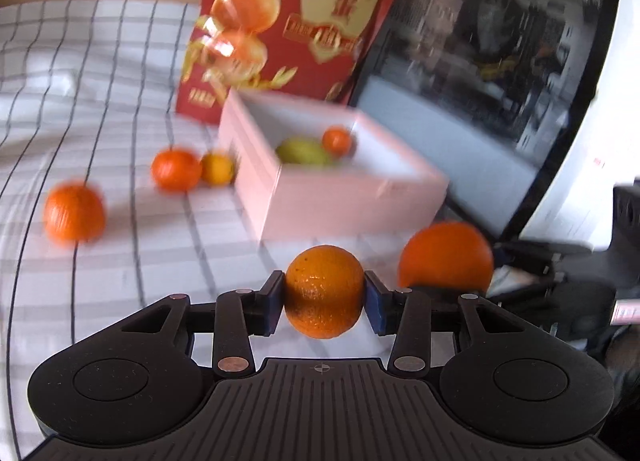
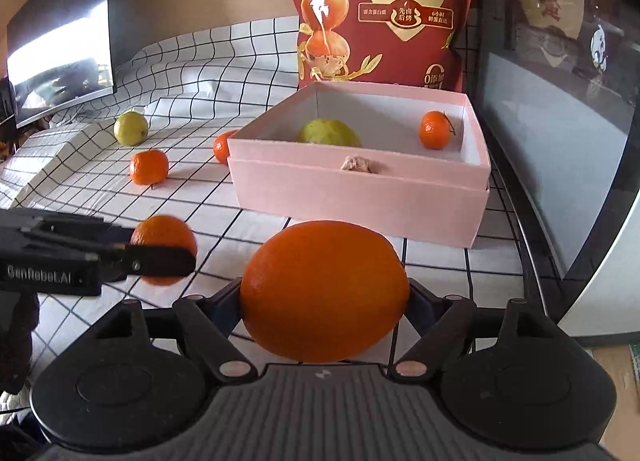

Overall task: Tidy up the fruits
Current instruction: 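Carry the large orange and the tangerine over the pink box with both grippers, then open both grippers to drop the fruits into the pink box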

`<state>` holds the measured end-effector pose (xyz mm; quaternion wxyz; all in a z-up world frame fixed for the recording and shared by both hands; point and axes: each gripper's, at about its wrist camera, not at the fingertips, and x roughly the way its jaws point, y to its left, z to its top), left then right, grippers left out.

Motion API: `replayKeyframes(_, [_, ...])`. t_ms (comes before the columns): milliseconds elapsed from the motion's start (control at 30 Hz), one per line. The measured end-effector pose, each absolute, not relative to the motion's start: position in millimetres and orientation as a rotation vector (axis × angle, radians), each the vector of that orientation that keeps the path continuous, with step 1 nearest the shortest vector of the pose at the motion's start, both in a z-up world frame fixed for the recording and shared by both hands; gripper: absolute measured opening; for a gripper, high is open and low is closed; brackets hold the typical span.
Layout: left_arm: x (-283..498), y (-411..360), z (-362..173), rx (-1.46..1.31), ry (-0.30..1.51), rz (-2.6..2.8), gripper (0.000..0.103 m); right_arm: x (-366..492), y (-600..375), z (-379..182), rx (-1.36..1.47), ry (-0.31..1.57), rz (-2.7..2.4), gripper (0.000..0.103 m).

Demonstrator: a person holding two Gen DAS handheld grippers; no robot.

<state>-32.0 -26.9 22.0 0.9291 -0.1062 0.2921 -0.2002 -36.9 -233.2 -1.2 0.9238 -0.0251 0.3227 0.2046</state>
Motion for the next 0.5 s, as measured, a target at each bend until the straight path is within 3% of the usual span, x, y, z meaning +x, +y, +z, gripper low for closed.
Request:
replayKeyframes(233, [86.7, -25.9, 103.1, -0.284, 0.455, -0.493, 0.047, -8.3, -232.0, 66.6, -0.064, 0.489, 0.429, 0.081])
replayKeyframes(367, [162.8, -26.2, 104.5, -0.310, 0.523, -0.400, 0.046, 37.1, -220.0, 104.5, -0.119, 0.525, 0.338, 0.081])
replayKeyframes(500, [162.5, 1.0, 100.4, -0.389, 0.484, -0.421, 0.046, 93.2, -211.1, 106.3, -0.156, 0.618, 0.257, 0.082])
